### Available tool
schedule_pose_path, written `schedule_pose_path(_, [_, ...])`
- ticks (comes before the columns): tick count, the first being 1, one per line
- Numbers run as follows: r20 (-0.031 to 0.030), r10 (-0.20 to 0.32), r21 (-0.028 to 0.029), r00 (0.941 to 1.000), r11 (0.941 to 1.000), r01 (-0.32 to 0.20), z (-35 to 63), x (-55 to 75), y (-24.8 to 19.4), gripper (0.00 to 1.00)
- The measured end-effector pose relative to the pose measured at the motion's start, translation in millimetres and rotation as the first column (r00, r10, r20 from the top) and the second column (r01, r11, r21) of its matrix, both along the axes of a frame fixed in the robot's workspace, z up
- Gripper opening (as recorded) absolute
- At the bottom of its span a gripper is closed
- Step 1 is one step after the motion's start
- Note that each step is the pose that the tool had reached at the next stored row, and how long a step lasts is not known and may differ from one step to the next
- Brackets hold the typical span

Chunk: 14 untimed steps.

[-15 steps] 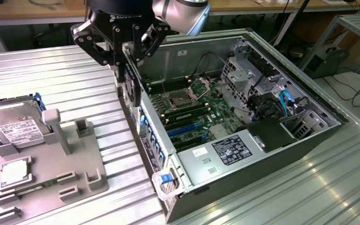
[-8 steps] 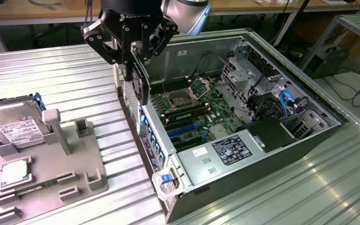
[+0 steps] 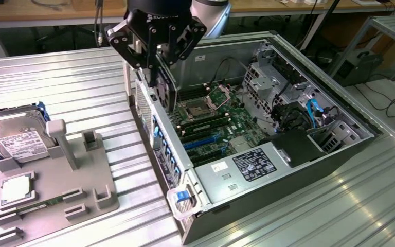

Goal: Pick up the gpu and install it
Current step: 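Pick up the gpu and move the gpu toward the slot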

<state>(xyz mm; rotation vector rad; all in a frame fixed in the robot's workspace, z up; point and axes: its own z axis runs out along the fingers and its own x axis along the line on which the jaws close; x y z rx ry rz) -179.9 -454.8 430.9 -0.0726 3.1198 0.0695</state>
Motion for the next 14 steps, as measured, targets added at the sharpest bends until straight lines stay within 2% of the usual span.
schedule_pose_path(14, [0.0, 0.0, 0.0001, 1.0, 1.0, 0.0, 0.0, 29.2, 0.0, 0.28])
